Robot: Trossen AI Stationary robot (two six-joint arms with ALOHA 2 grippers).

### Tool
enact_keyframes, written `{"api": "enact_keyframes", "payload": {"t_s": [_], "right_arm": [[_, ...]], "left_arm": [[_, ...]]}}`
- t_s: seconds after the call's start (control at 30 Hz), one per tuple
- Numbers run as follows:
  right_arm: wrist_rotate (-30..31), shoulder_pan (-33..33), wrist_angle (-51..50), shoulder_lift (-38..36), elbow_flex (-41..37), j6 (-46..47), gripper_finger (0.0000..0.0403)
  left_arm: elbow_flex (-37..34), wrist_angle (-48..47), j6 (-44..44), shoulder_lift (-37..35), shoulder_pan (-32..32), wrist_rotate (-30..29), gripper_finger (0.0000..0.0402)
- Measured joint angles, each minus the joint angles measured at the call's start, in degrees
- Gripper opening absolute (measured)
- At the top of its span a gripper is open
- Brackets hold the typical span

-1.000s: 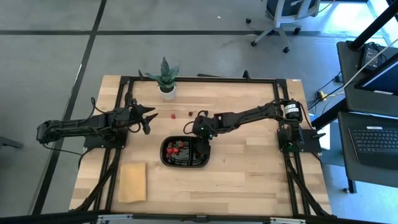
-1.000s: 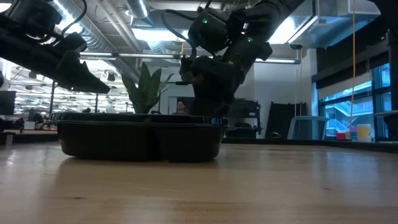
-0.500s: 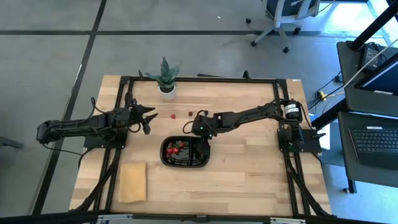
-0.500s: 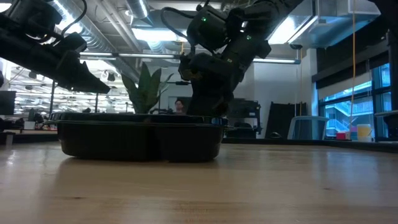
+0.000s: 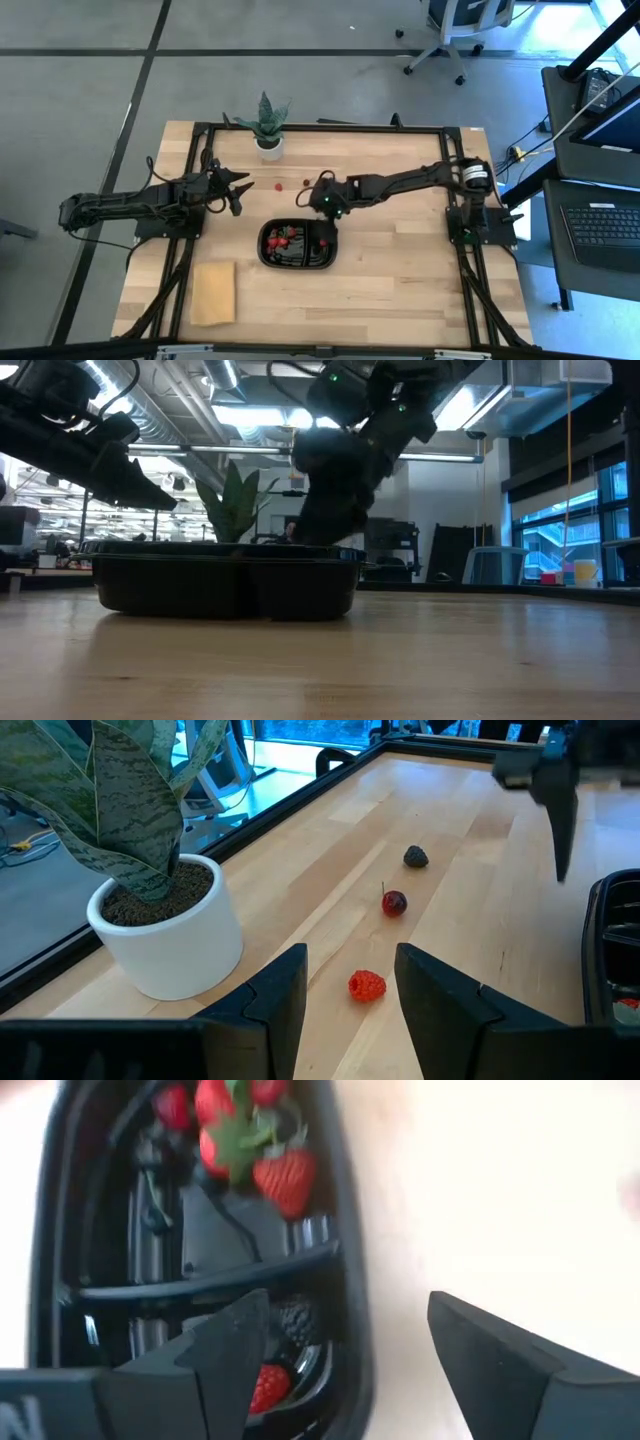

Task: Pick and placing Produce into tupperware
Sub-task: Put the blackberry into the black bin

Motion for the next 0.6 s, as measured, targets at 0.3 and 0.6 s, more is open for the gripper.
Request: {"api": "enact_keyframes", "payload": {"t_s": [0.3,0.6], "right_arm": [[0.1,-5.0,-2.2,-8.4,0.0,-3.1,0.0275],[0.5,-11.9,-6.3,-14.1,0.0,-0.9,0.0275]], "left_arm": [[0.0,0.0,0.0,0.0,0.0,0.0,0.0147],[0.0,0.0,-0.4,0.0,0.0,0.5,0.0147]]}}
